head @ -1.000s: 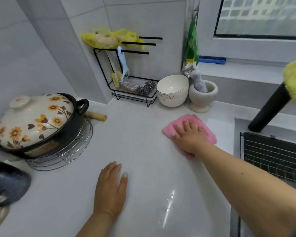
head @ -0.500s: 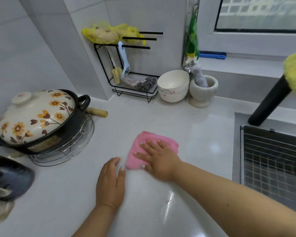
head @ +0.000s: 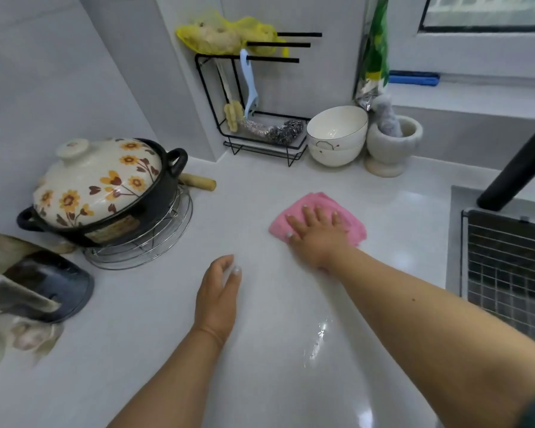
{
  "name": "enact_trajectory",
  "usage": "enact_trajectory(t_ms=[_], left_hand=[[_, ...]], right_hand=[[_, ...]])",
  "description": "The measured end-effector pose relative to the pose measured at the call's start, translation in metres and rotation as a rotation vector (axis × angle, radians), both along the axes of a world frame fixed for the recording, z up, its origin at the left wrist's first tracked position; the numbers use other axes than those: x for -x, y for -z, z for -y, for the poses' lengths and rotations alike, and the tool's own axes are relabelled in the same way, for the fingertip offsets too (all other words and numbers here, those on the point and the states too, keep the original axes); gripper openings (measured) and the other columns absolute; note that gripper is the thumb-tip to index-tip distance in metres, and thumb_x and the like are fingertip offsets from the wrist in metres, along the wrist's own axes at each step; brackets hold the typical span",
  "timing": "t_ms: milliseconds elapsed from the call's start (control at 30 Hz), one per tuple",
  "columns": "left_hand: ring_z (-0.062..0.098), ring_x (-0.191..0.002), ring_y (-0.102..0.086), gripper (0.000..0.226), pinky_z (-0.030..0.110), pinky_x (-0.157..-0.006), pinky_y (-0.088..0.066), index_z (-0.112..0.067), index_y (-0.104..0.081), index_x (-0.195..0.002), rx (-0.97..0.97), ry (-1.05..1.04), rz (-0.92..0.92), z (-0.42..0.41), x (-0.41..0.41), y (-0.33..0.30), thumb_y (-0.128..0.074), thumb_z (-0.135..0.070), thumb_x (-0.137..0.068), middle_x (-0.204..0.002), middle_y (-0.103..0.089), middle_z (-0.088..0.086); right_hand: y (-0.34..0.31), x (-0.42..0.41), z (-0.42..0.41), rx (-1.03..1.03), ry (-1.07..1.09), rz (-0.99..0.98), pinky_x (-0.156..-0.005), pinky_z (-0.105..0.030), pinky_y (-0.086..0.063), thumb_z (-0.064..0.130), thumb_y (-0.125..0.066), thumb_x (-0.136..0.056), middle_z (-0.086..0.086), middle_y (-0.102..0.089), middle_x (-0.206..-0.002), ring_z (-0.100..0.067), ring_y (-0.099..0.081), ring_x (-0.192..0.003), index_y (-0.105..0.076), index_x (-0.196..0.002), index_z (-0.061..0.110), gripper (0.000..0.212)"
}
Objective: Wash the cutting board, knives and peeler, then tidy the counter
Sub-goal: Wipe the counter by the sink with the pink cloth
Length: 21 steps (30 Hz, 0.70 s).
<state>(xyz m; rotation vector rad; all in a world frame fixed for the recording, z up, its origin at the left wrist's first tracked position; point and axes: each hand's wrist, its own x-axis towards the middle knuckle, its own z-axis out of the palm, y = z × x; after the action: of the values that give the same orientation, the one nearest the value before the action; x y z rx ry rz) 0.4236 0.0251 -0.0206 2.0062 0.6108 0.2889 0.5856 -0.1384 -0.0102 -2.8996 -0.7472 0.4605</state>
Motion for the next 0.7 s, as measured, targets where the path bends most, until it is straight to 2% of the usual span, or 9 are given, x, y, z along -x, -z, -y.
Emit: enact_trajectory(t_ms=[67,133,300,333,433,500,567,633,700], left_hand=[[0.016,-0.12,-0.053,0.038,0.011,-0.086,-0.04,-0.007,-0.059,-0.123,0.259,-0.096,0.033,-0.013,-0.002,-0.01,-0.049,-0.033,-0.098,-0.124,-0.06,0.002],[0.015,-0.117,-0.053,0.038,0.006,-0.083,-0.04,-0.001,-0.058,-0.123,0.263,-0.177,0.091,-0.029,0.004,-0.016,-0.041,-0.029,-0.103,-0.124,-0.058,0.007],[0.015,-0.113,-0.053,0.038,0.025,-0.096,-0.035,-0.006,-0.06,-0.119,0.172,-0.268,0.1,-0.042,0.034,-0.021,-0.033,-0.029,-0.105,-0.119,-0.061,0.003],[0.015,-0.11,-0.054,0.037,0.026,-0.095,-0.036,-0.008,-0.061,-0.118,0.158,-0.252,0.086,-0.039,0.038,-0.02,-0.035,-0.031,-0.104,-0.117,-0.062,0.002],[0.015,-0.099,-0.057,0.04,0.025,-0.084,-0.039,-0.017,-0.065,-0.106,0.199,-0.204,0.058,-0.022,0.045,-0.02,-0.046,-0.048,-0.089,-0.1,-0.065,-0.008],[0.015,-0.096,-0.058,0.037,0.024,-0.079,-0.04,-0.023,-0.064,-0.098,0.217,-0.155,0.038,-0.008,0.046,-0.017,-0.045,-0.051,-0.083,-0.096,-0.064,-0.013],[0.015,-0.098,-0.058,0.021,0.022,-0.077,-0.042,-0.027,-0.063,-0.094,0.225,-0.093,0.017,0.009,0.045,-0.014,-0.05,-0.043,-0.095,-0.096,-0.064,-0.013],[0.015,-0.1,-0.057,0.02,0.022,-0.08,-0.042,-0.024,-0.064,-0.096,0.179,-0.017,0.009,0.026,0.043,-0.012,-0.046,-0.031,-0.101,-0.098,-0.064,-0.011],[0.013,-0.103,-0.057,0.022,0.024,-0.086,-0.04,-0.019,-0.065,-0.101,0.144,0.045,-0.01,0.04,0.041,-0.01,-0.045,-0.028,-0.101,-0.102,-0.064,-0.009]], right_hand=[[0.001,0.035,-0.039,-0.01,-0.155,-0.019,-0.116,-0.053,0.01,0.051,-0.016,-0.101,-0.005,0.007,-0.162,-0.029,0.011,-0.148,-0.009,-0.153,0.038,0.054],[0.002,0.08,-0.067,-0.018,-0.302,-0.015,-0.116,-0.053,0.011,0.05,-0.018,-0.1,-0.005,0.006,-0.162,-0.03,0.01,-0.148,-0.011,-0.153,0.037,0.054],[0.0,0.178,-0.063,-0.036,-0.618,-0.016,-0.114,-0.055,0.011,0.047,-0.028,-0.099,-0.005,0.0,-0.162,-0.03,0.005,-0.148,-0.02,-0.151,0.038,0.053],[0.002,0.191,-0.05,-0.057,-0.668,-0.001,-0.114,-0.056,0.007,0.047,-0.028,-0.097,-0.005,-0.009,-0.162,-0.031,-0.004,-0.148,-0.028,-0.148,0.039,0.052],[0.015,0.201,-0.001,-0.078,-0.659,0.059,-0.106,-0.053,-0.031,0.052,-0.026,-0.092,0.0,-0.05,-0.143,-0.026,-0.047,-0.132,-0.055,-0.129,0.044,0.048],[0.017,0.188,0.036,-0.026,-0.547,0.08,-0.1,-0.05,-0.042,0.052,-0.013,-0.099,0.004,-0.056,-0.137,-0.022,-0.054,-0.126,-0.057,-0.127,0.046,0.052],[0.009,0.165,0.067,0.005,-0.43,0.078,-0.106,-0.051,-0.038,0.052,-0.004,-0.099,0.003,-0.047,-0.146,-0.023,-0.046,-0.134,-0.047,-0.136,0.045,0.057],[0.005,0.138,0.095,0.002,-0.334,0.091,-0.119,-0.048,-0.013,0.054,-0.004,-0.098,0.002,-0.017,-0.16,-0.023,-0.014,-0.148,-0.021,-0.148,0.046,0.054],[0.004,0.113,0.12,0.014,-0.178,0.116,-0.119,-0.042,0.006,0.054,-0.005,-0.098,0.005,0.006,-0.161,-0.019,0.009,-0.148,0.0,-0.151,0.044,0.054]])
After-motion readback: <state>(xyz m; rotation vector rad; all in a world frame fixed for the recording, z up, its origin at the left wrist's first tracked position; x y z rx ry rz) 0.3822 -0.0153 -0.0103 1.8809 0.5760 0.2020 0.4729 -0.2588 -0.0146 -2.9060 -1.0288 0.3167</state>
